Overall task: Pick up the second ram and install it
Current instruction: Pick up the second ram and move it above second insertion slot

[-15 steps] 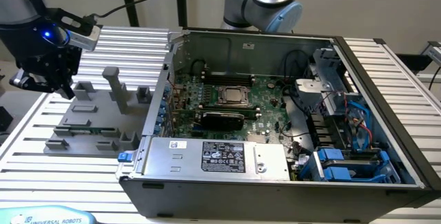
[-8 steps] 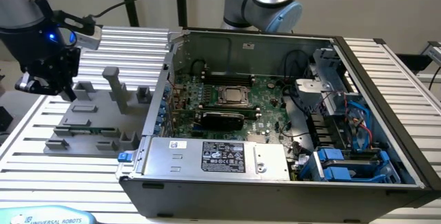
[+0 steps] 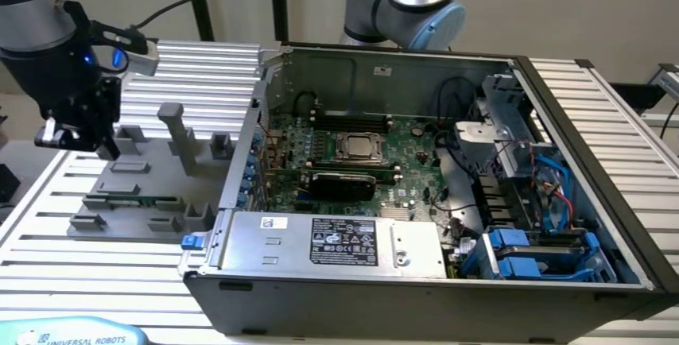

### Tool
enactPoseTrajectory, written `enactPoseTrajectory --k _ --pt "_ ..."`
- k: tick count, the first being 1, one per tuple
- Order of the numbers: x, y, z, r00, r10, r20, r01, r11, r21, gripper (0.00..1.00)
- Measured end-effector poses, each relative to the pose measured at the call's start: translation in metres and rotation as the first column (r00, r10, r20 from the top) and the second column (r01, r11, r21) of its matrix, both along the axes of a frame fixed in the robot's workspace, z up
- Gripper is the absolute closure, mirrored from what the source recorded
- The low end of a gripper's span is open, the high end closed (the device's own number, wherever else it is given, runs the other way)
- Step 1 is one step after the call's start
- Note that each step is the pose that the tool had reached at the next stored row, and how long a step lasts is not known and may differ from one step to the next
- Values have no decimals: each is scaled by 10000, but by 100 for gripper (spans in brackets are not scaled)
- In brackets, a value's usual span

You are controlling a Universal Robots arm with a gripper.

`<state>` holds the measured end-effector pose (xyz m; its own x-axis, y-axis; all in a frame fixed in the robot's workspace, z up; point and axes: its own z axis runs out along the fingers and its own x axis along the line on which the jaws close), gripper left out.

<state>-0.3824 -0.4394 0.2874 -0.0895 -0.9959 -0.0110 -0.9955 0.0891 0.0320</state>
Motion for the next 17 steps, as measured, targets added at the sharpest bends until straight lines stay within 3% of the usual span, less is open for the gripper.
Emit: enactPoseTrajectory --k 6,13,16,17 --pt "0 0 -71 9945 1044 10 -1044 9945 -4 89" --pt "0 0 -158 9928 1195 30 -1195 9928 -7 88" --pt "0 0 -209 9927 1206 37 -1206 9927 -9 70" --pt "0 0 -227 9926 1210 37 -1210 9927 -9 70"
